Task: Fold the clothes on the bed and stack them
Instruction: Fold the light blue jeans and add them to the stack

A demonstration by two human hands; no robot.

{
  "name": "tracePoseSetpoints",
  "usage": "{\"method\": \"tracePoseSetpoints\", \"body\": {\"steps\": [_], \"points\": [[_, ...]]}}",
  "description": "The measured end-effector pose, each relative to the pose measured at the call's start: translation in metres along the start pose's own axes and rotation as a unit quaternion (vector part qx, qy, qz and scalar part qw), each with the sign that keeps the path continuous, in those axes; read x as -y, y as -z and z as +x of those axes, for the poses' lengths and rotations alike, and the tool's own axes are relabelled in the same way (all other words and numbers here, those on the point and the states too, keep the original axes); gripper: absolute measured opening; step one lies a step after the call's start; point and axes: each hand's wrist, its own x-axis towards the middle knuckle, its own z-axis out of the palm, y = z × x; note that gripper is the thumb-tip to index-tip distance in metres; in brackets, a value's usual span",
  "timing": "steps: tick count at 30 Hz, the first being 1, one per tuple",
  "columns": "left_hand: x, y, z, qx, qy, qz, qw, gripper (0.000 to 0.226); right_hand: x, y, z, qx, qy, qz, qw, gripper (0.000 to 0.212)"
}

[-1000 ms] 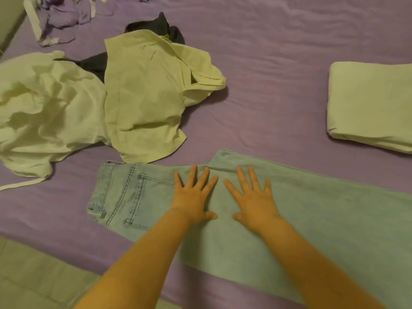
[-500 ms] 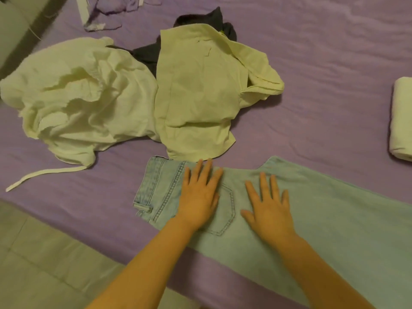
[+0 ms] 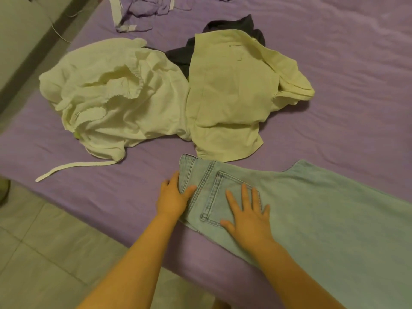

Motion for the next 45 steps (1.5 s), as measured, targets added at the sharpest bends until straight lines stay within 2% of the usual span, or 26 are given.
{"method": "tracePoseSetpoints", "body": {"steps": [4,5,7,8,10,11,13,15,19,21,23,26,29,31,34,40,43,45], "points": [[-0.012,0.014,-0.007,0.048,-0.004,-0.112,0.993,0.067,-0.008,0.002,0.000,0.039,-0.009,-0.013,0.999,0.075],[-0.020,0.017,-0.014,0.059,-0.003,-0.168,0.984,0.062,-0.008,0.007,-0.001,0.037,-0.008,0.027,0.999,0.072],[-0.041,0.021,-0.035,0.081,-0.014,-0.273,0.959,0.052,-0.003,0.023,-0.007,-0.001,-0.006,0.192,0.981,0.067],[-0.053,0.020,-0.047,0.087,-0.027,-0.307,0.947,0.051,0.002,0.033,-0.013,-0.027,-0.003,0.306,0.952,0.065],[-0.075,0.014,-0.072,0.104,-0.059,-0.358,0.926,0.056,0.012,0.056,-0.027,-0.065,-0.004,0.518,0.853,0.063],[-0.085,0.009,-0.083,0.116,-0.079,-0.376,0.916,0.062,0.014,0.067,-0.035,-0.075,-0.007,0.584,0.808,0.062],[-0.102,-0.004,-0.103,0.140,-0.113,-0.382,0.906,0.066,0.010,0.084,-0.052,-0.100,-0.010,0.636,0.765,0.064],[-0.115,-0.018,-0.119,0.159,-0.136,-0.374,0.904,0.060,-0.005,0.094,-0.067,-0.131,-0.002,0.632,0.764,0.067],[-0.134,-0.044,-0.139,0.206,-0.163,-0.366,0.893,0.065,-0.044,0.099,-0.094,-0.194,0.007,0.511,0.838,0.079],[-0.145,-0.053,-0.149,0.229,-0.189,-0.361,0.884,0.062,-0.062,0.093,-0.103,-0.239,0.006,0.453,0.859,0.086],[-0.160,-0.059,-0.162,0.234,-0.240,-0.319,0.886,0.061,-0.082,0.085,-0.110,-0.288,-0.013,0.427,0.857,0.085],[-0.177,-0.075,-0.175,0.228,-0.331,-0.206,0.892,0.060,-0.113,0.065,-0.127,-0.341,-0.080,0.474,0.808,0.071],[-0.178,-0.105,-0.174,0.139,-0.391,-0.009,0.910,0.068,-0.136,0.042,-0.150,-0.370,-0.139,0.466,0.791,0.063],[-0.173,-0.126,-0.171,0.130,-0.389,0.092,0.907,0.073,-0.149,0.028,-0.164,-0.373,-0.175,0.475,0.777,0.062],[-0.165,-0.155,-0.172,0.142,-0.390,0.185,0.891,0.070,-0.166,0.004,-0.176,-0.358,-0.214,0.507,0.755,0.063],[-0.169,-0.196,-0.176,0.165,-0.359,0.229,0.889,0.069,-0.191,-0.037,-0.177,-0.308,-0.291,0.527,0.737,0.062],[-0.168,-0.213,-0.172,0.176,-0.355,0.284,0.873,0.075,-0.200,-0.049,-0.174,-0.284,-0.305,0.507,0.755,0.069],[-0.164,-0.223,-0.167,0.185,-0.360,0.342,0.848,0.072,-0.208,-0.052,-0.172,-0.275,-0.299,0.485,0.775,0.078]]}}
